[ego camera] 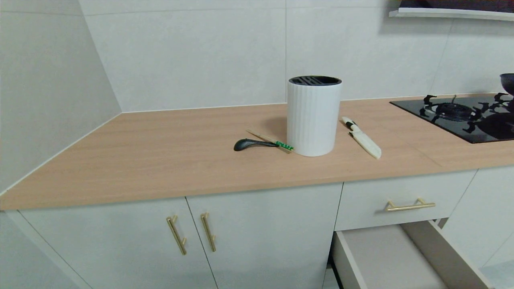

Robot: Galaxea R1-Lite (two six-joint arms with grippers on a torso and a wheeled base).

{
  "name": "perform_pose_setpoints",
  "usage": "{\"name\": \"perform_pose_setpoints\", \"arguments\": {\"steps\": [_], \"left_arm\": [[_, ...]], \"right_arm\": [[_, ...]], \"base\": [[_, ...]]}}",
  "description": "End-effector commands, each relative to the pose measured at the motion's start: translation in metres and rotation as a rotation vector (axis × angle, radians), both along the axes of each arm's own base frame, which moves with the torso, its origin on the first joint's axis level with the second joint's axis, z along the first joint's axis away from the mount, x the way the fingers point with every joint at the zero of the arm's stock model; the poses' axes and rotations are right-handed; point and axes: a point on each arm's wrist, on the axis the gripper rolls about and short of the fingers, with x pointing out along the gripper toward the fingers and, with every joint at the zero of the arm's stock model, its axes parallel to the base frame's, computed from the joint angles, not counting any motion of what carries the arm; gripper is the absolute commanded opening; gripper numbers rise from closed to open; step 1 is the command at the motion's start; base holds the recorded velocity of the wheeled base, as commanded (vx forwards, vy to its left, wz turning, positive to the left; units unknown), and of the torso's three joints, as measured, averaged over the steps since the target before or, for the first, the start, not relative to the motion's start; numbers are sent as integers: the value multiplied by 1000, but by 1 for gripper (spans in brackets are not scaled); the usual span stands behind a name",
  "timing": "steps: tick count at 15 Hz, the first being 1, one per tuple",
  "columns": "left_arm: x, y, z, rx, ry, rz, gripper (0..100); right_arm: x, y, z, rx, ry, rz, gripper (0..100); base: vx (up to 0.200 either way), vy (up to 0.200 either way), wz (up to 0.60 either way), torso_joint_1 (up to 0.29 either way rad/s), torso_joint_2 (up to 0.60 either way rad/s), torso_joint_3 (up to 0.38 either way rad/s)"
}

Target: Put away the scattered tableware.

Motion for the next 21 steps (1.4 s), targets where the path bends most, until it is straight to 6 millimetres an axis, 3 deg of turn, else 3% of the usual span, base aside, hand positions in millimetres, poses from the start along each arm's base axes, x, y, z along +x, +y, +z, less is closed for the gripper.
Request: {"name": "perform_pose_setpoints", "arguments": {"steps": [1,11,13,15,17,19,20,21], "left_arm": [[0,0,0,0,2,1,100],[0,0,0,-28,2,-2,100],[0,-1,7,18,-75,-34,100],[-7,-2,36,78,-343,-97,100],[-13,-3,89,77,-414,-193,100],[16,-4,143,71,-343,-282,100],[36,-7,157,81,-288,-366,100],[46,-10,158,115,-250,-420,100]], "right_arm": [[0,0,0,0,1,0,100],[0,0,0,0,1,0,100],[0,0,0,2,1,0,100],[0,0,0,0,1,-1,100],[0,0,0,2,1,2,100],[0,0,0,0,1,6,100],[0,0,0,3,0,5,100],[0,0,0,6,0,5,100]], "base": [[0,0,0,251,-496,-227],[0,0,0,325,-514,-246],[0,0,0,295,-556,-263],[0,0,0,300,-574,-278],[0,0,0,308,-598,-286],[0,0,0,239,-503,-232],[0,0,0,61,-149,-61],[0,0,0,0,0,0]]}}
